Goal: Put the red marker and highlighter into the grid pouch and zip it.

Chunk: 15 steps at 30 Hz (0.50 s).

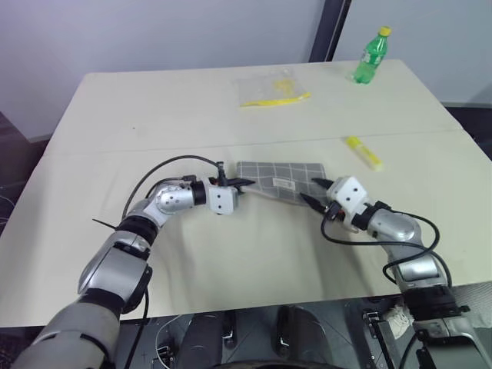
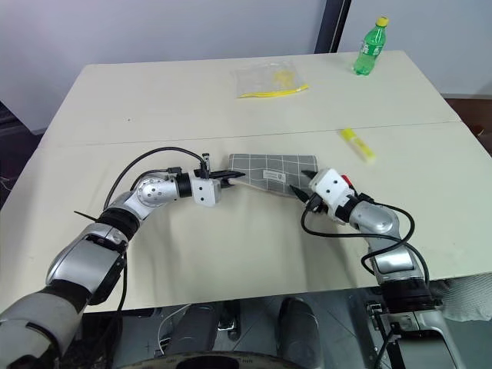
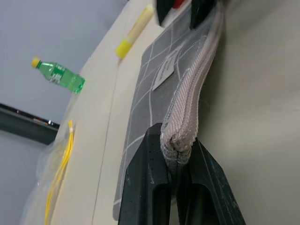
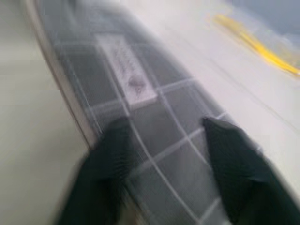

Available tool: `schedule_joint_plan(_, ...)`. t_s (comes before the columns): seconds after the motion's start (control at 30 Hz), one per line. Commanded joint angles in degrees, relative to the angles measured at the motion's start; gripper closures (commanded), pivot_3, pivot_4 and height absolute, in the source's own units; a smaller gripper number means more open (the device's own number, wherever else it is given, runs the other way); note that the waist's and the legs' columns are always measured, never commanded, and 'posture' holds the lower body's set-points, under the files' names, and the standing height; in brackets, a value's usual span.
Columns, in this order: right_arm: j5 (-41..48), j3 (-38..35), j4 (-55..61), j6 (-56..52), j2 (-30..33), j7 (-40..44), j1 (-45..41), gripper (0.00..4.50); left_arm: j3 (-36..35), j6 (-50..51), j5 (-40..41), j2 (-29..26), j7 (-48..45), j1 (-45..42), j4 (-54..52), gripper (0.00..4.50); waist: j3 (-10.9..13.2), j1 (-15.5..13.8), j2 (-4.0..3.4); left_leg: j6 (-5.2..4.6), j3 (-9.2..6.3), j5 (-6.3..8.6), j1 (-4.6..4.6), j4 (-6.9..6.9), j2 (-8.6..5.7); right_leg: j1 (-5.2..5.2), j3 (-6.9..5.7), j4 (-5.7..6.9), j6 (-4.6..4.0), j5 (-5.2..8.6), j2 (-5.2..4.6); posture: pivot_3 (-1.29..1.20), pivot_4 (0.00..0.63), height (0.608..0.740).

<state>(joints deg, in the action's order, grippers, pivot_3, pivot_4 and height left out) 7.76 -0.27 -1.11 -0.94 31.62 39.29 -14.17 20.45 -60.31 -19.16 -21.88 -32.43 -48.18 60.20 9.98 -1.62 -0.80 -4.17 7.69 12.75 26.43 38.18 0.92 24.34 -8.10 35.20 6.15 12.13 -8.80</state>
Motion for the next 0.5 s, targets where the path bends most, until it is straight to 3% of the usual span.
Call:
schedule_joint_plan(0.03, 6.2, -4.8, 8.3, -6.9, 1.1, 0.2, 1.8, 0.07, -1.2, 3.1, 3.4, -0.7, -2.6, 4.1, -2.6, 4.50, 0.0, 0.1, 0.00, -0.02, 0.00, 0.01, 0.00, 0.00, 0.00, 0.01, 0.00, 0.00, 0.00, 0.00, -0.01, 0.00, 0.150, 0.740)
schedule_joint_plan(0.27, 5.6, -7.3, 16.2, -16.4, 3.7, -2.8, 10.0, 0.03, -5.2, 12.2, 9.7, -2.0, -3.4, 12.4, -16.9, 4.50, 0.0, 0.9, 0.01, -0.05, 0.00, 0.05, 0.02, -0.03, 0.00, 0.00, 0.00, 0.00, 0.00, 0.00, -0.03, 0.00, 0.150, 0.740)
schedule_joint_plan(0.5, 5.0, -5.7, 16.8, -26.5, -4.0, -12.8, 11.3, 0.03, -6.4, 18.9, 9.4, -2.0, -1.6, 16.1, -25.2, 4.50, 0.0, 1.0, 0.01, 0.12, 0.00, 0.09, 0.01, -0.02, 0.03, 0.02, 0.02, 0.03, -0.01, 0.00, 0.01, 0.00, 0.150, 0.740)
